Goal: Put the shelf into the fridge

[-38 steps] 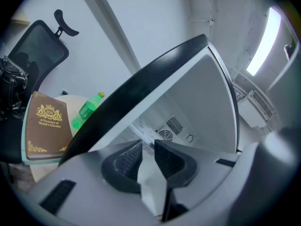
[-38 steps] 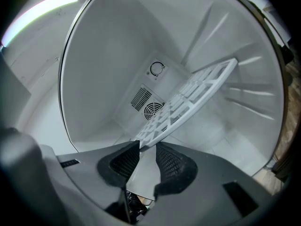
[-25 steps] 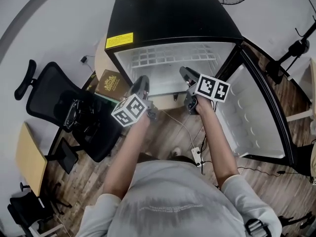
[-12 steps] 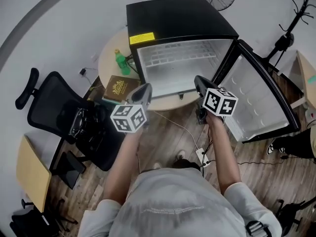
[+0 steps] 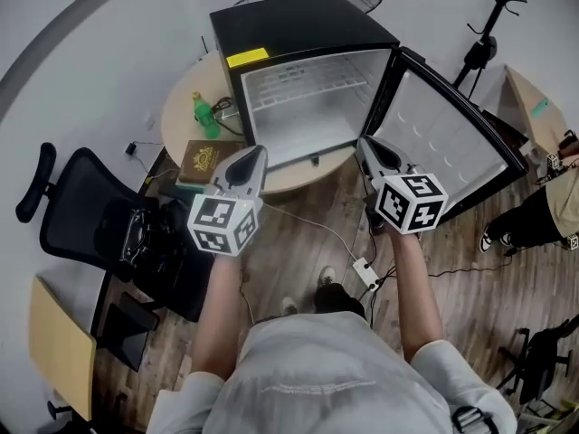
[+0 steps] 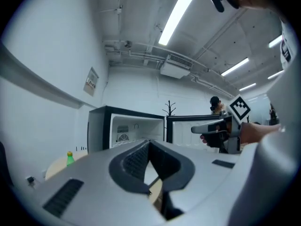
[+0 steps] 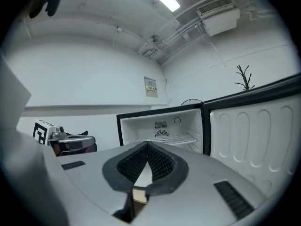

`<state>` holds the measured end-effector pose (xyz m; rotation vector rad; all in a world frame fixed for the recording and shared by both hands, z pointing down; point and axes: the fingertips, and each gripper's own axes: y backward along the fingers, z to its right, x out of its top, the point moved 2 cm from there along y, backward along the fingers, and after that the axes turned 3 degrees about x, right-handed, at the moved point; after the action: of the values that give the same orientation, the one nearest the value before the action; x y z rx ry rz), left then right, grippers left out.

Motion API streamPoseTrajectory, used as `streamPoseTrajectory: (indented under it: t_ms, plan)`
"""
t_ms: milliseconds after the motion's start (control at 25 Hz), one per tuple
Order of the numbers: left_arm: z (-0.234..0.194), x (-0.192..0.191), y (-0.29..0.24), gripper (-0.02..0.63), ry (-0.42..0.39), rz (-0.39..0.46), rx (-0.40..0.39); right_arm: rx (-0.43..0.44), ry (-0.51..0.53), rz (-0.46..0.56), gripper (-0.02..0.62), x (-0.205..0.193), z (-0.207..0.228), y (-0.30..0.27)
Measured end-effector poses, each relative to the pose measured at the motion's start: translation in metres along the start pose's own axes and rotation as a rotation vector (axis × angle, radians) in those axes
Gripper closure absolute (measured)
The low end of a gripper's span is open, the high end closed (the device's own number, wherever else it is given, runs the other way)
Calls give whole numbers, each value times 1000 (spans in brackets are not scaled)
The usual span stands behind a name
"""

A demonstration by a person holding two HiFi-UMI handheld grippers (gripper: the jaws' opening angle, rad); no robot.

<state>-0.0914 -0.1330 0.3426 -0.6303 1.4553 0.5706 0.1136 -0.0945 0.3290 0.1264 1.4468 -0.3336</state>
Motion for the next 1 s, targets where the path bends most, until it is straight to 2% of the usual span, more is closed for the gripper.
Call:
streamPoseTrajectory:
  t_ms: [320, 560, 1000]
  plan:
    - [21, 31, 40, 588, -88, 91, -29, -28, 116, 51, 580, 18, -30, 53]
    - [40, 51, 61, 588, -216, 112, -21, 20, 97, 87, 580, 29, -52, 76]
    - [54, 64, 83, 588, -230, 140, -50, 27, 187, 91, 580, 40, -80, 97]
